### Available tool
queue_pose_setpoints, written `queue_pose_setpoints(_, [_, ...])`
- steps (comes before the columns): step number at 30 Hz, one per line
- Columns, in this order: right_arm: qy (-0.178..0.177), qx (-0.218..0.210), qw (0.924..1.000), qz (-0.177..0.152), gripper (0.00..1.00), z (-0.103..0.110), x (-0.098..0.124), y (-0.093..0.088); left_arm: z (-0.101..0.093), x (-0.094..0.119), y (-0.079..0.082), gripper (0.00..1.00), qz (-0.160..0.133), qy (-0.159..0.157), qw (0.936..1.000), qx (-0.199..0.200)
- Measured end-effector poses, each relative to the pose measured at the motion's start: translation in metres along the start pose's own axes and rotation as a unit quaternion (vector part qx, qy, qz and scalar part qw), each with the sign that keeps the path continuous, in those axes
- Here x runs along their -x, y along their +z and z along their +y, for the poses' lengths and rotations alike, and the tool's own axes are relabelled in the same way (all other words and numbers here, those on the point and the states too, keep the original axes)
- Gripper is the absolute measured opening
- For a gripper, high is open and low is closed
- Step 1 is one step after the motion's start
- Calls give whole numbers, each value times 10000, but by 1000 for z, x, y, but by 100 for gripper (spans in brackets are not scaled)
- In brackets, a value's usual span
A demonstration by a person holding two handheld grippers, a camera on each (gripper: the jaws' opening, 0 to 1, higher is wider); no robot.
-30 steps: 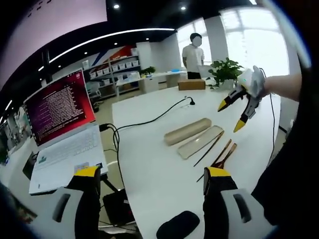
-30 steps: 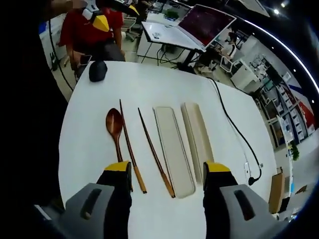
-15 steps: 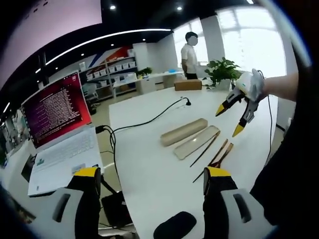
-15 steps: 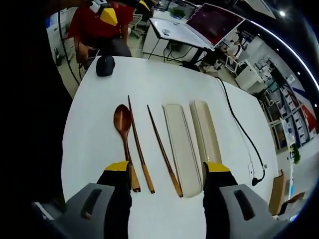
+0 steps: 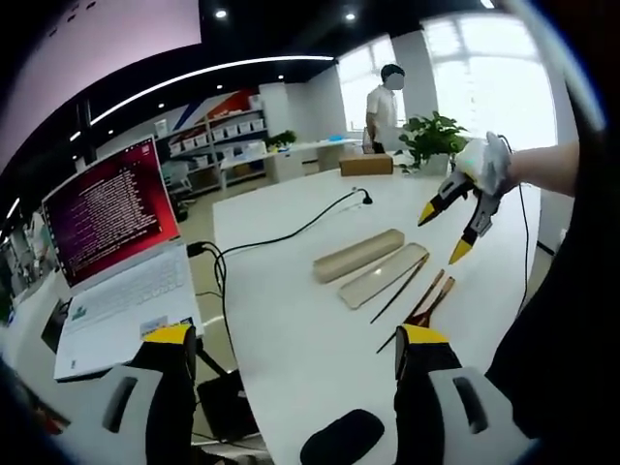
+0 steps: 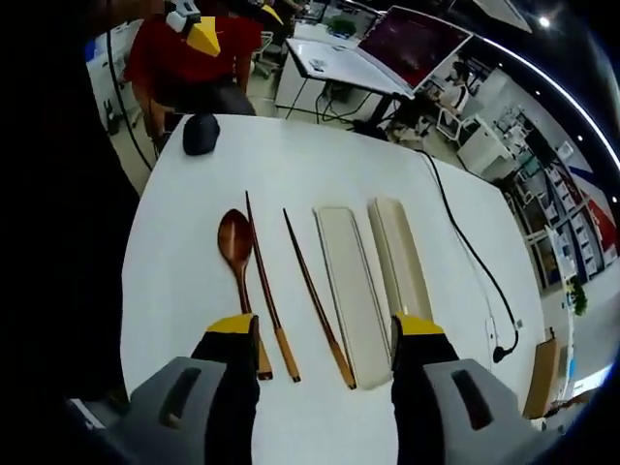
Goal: Arrange the utensils inside the cutlery case until each visible utensil rests in its matching compartment.
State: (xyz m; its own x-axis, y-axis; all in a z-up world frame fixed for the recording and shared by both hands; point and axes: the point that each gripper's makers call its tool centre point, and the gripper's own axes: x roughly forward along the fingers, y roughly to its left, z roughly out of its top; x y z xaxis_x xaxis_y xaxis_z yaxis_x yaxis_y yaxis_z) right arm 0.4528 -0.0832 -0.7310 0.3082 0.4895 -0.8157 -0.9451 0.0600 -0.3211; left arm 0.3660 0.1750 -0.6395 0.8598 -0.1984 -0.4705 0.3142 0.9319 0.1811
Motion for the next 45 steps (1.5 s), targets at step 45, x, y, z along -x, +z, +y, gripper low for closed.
queue_pose_setpoints(45, [652,206,9976,-71,33,15,-28,4,-8,1,-11,87,21,-99,9999,68])
